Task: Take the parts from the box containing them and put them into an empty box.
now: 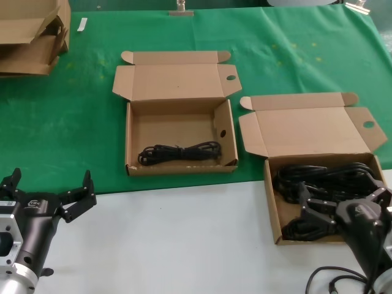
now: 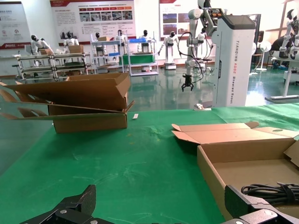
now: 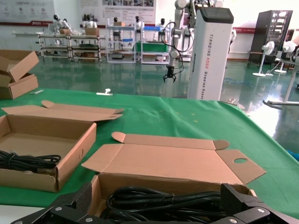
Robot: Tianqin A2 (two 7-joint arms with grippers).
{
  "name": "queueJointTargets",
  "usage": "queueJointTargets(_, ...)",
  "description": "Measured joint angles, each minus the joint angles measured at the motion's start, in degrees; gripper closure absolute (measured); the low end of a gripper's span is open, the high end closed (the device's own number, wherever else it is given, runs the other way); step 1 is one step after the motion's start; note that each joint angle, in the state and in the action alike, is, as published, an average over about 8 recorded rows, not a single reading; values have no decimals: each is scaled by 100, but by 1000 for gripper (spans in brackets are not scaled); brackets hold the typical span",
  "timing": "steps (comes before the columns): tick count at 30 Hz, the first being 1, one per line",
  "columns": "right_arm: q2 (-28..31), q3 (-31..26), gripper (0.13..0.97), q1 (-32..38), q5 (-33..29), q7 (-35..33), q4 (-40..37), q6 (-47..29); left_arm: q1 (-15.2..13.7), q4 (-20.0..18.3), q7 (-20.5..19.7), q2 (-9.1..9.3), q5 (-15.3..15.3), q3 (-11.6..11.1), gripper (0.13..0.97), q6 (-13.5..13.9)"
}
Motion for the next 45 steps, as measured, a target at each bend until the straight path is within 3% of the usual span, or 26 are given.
queueJointTargets(45,0,0,129,0,0,0,0,0,0,0,0,0,0,0,132,0)
